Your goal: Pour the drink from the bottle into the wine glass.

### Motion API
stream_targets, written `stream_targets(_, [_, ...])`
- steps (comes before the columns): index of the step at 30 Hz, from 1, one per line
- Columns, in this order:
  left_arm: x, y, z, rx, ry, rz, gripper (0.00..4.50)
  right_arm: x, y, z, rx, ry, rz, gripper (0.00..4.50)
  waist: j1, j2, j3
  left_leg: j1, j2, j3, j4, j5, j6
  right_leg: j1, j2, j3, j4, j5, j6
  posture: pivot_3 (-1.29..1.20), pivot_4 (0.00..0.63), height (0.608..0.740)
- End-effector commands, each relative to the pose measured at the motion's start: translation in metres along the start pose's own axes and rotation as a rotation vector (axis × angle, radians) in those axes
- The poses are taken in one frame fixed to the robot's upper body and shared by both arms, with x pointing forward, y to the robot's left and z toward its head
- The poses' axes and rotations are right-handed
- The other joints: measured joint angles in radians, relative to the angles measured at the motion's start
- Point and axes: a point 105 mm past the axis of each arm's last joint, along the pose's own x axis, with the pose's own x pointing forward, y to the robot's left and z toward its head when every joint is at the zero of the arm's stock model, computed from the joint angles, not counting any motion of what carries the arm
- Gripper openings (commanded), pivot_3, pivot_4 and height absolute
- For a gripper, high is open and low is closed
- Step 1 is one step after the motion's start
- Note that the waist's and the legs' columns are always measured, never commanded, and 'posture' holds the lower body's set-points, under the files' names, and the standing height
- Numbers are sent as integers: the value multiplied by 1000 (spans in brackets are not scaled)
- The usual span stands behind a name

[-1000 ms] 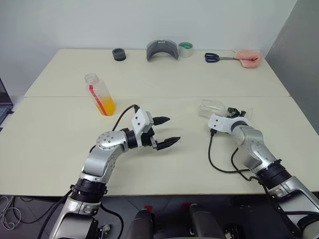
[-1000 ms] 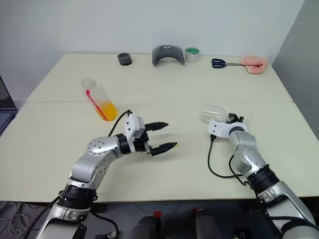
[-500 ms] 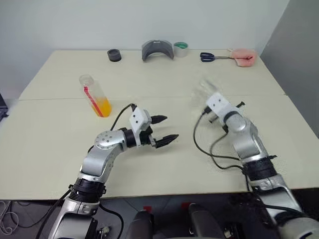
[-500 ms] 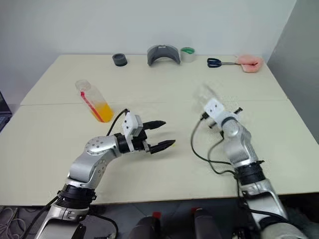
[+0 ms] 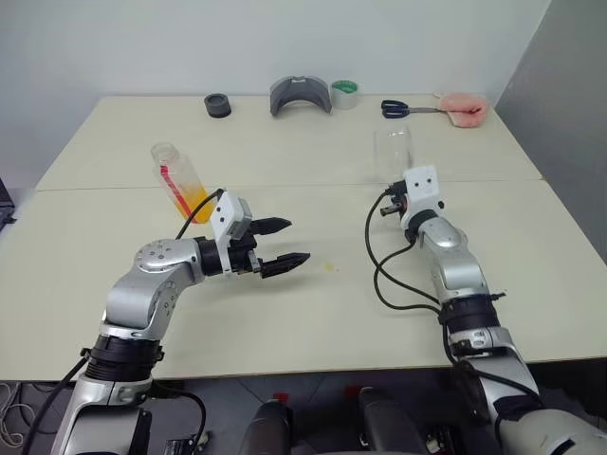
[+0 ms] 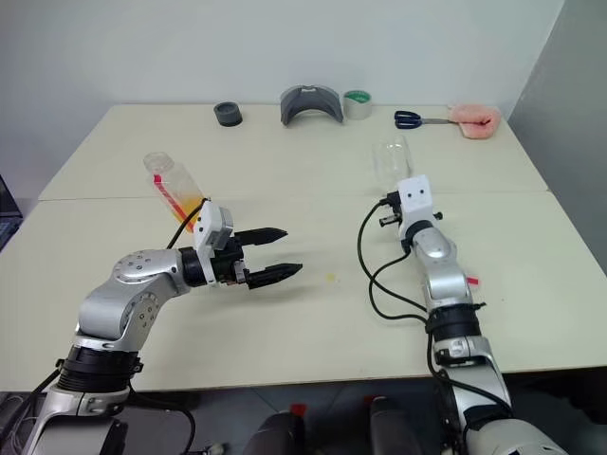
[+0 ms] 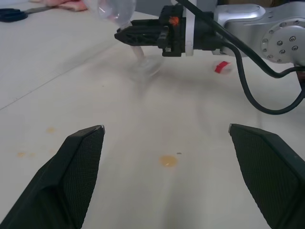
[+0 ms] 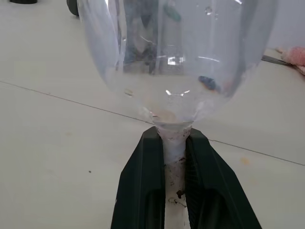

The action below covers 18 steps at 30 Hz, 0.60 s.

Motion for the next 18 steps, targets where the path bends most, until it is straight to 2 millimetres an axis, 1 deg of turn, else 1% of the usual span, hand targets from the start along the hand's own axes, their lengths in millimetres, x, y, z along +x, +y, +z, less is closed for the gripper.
stream_targets(1, [-1, -6, 16, 48, -24, -33, 4500, -18, 8, -32, 38, 91, 25, 220, 1, 0, 0, 0, 0, 0, 0, 0, 0, 0, 0, 0, 0, 0, 0, 0, 150, 740])
stream_targets(3, [0, -6, 17, 47, -23, -33, 4500, -23, 10, -34, 40, 92, 26, 219, 1, 0, -1, 0, 0, 0, 0, 0, 0, 0, 0, 0, 0, 0, 0, 0, 150, 740])
stream_targets(5, [0, -6, 18, 48, -21, -33, 4500, -24, 16, -31, 49, 74, 44, 219, 1, 0, -1, 1, 0, 0, 0, 0, 0, 1, 0, 1, 0, 0, 0, 0, 150, 740])
stream_targets(8, [-1, -3, 19, 59, -18, -17, 4500, -21, 25, -19, 63, 9, 60, 219, -2, 0, -1, 2, 1, 1, 0, 0, 0, 1, 1, 1, 0, 0, 0, 0, 150, 740])
stream_targets(9, [-2, 0, 20, 64, -21, 5, 4500, -21, 29, -10, 82, -38, 80, 219, -2, 0, -1, 2, 1, 1, -1, 0, 0, 1, 1, 1, 0, 0, 0, 0, 150, 740])
stream_targets(12, [-8, 8, 23, 89, -19, 67, 4500, -20, 51, 15, 133, -143, 186, 219, -6, 0, 0, 2, 1, 2, -1, 0, 0, 0, 1, 2, 0, 0, 0, 0, 150, 740])
stream_targets(14, [-17, 18, 26, 101, -33, 148, 4500, -19, 72, 30, 132, -204, 281, 219, -7, 1, 0, 2, 2, 2, -1, 0, 0, 0, 2, 2, 0, 0, 0, 0, 150, 740])
stream_targets(16, [-25, 22, 25, 109, -27, 194, 4500, -16, 86, 37, 117, -235, 331, 219, -7, 1, 0, 2, 2, 2, -2, 0, 0, -1, 2, 2, 0, 0, 0, 0, 150, 740])
stream_targets(18, [-31, 25, 22, 114, -15, 223, 4500, -11, 98, 40, 109, -243, 373, 219, -5, 1, 0, 2, 2, 1, -2, 0, 0, -1, 2, 2, 0, 0, 0, 0, 150, 740])
